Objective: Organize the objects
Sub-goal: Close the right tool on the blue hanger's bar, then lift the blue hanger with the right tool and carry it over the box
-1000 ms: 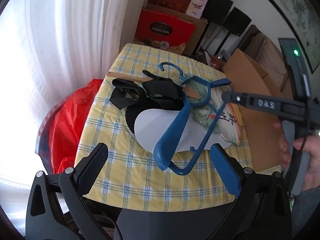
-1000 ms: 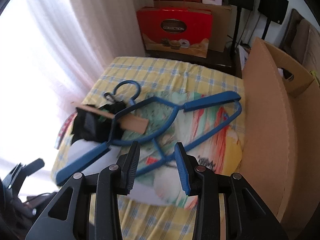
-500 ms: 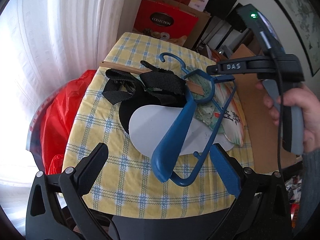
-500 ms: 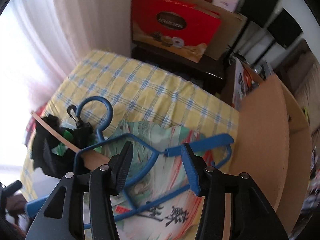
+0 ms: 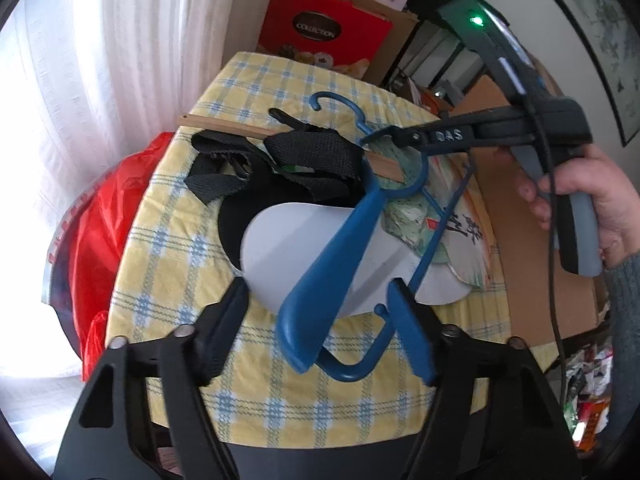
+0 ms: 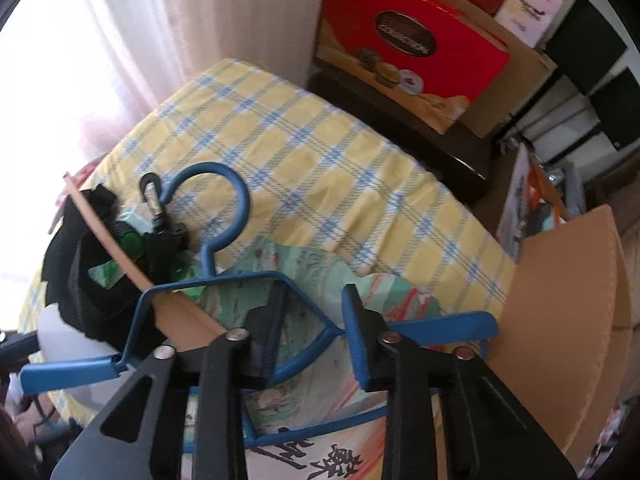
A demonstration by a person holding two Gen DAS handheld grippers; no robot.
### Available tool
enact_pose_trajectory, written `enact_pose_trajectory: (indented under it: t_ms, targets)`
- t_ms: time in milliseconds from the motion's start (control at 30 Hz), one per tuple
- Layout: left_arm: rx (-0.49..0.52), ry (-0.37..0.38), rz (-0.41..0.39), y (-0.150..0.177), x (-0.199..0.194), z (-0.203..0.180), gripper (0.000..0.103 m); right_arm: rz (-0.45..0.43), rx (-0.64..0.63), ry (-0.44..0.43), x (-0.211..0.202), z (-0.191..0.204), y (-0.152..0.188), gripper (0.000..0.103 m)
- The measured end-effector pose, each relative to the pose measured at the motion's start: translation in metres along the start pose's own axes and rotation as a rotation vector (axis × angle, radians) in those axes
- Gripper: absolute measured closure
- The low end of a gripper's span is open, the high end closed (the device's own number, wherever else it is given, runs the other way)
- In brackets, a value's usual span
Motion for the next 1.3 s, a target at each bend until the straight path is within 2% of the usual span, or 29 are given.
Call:
enact_pose_trajectory:
  t_ms: [33, 67, 267, 367, 400, 467, 500, 567, 633, 733, 833, 967, 1200, 1300]
  targets:
    - [-0.007, 0.005, -0.004, 0.0, 0.0, 0.001, 0.051, 0.001, -0.005, -0.01, 0.0, 0.001, 0.0, 0.083]
    - [-0.015, 0.008, -0.004, 0.0, 0.0, 0.003, 0.055, 0.0, -0.008, -0.016, 0.0, 0.001, 0.0, 0.086]
    - [-0.024, 0.01, -0.008, 0.0, -0.001, 0.005, 0.056, -0.024, 0.023, -0.042, -0.007, 0.001, -0.001, 0.088]
    - [-0.039, 0.027, -0.022, -0.001, -0.007, 0.007, 0.062, -0.066, 0.047, -0.056, -0.021, 0.0, -0.003, 0.089]
    - [-0.045, 0.026, -0.025, -0.001, -0.009, 0.008, 0.073, -0.081, 0.058, -0.062, -0.027, -0.001, -0.004, 0.089]
    - [-0.053, 0.039, -0.023, -0.003, -0.014, 0.01, 0.073, -0.114, 0.081, -0.077, -0.04, -0.005, -0.006, 0.092]
    - [-0.06, 0.047, -0.021, -0.003, -0.016, 0.01, 0.074, -0.131, 0.099, -0.091, -0.047, -0.006, -0.008, 0.102]
    - [-0.067, 0.057, -0.025, -0.004, -0.02, 0.009, 0.079, -0.173, 0.134, -0.119, -0.062, -0.008, -0.013, 0.1]
    - [-0.061, 0.073, -0.034, -0.006, -0.026, 0.006, 0.08, -0.211, 0.136, -0.121, -0.077, -0.006, -0.017, 0.1]
    - [-0.042, 0.067, -0.054, -0.006, -0.032, 0.001, 0.08, -0.214, 0.104, -0.106, -0.086, 0.001, -0.019, 0.1]
    - [-0.059, 0.07, -0.068, -0.006, -0.039, 0.0, 0.08, -0.178, 0.145, -0.085, -0.087, 0.001, -0.009, 0.095]
    - [-0.032, 0.059, -0.081, -0.006, -0.046, -0.006, 0.08, -0.093, 0.216, -0.068, -0.081, -0.001, 0.015, 0.069]
    - [-0.006, 0.054, -0.099, -0.008, -0.052, -0.015, 0.08, -0.024, 0.142, -0.09, -0.062, 0.015, 0.049, 0.069]
    - [0.021, 0.034, -0.11, -0.008, -0.055, -0.02, 0.08, -0.041, 0.115, -0.093, -0.06, 0.02, 0.054, 0.069]
Point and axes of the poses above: each gripper's, at about its wrist camera, not at the fingertips, and x roughly the way its jaws point, z to its left, y to its underside, the point moved 2 cm from there along x, roughly the way its jaws point, and after that the axes turned 13 degrees about -z, right-handed, at the moved point
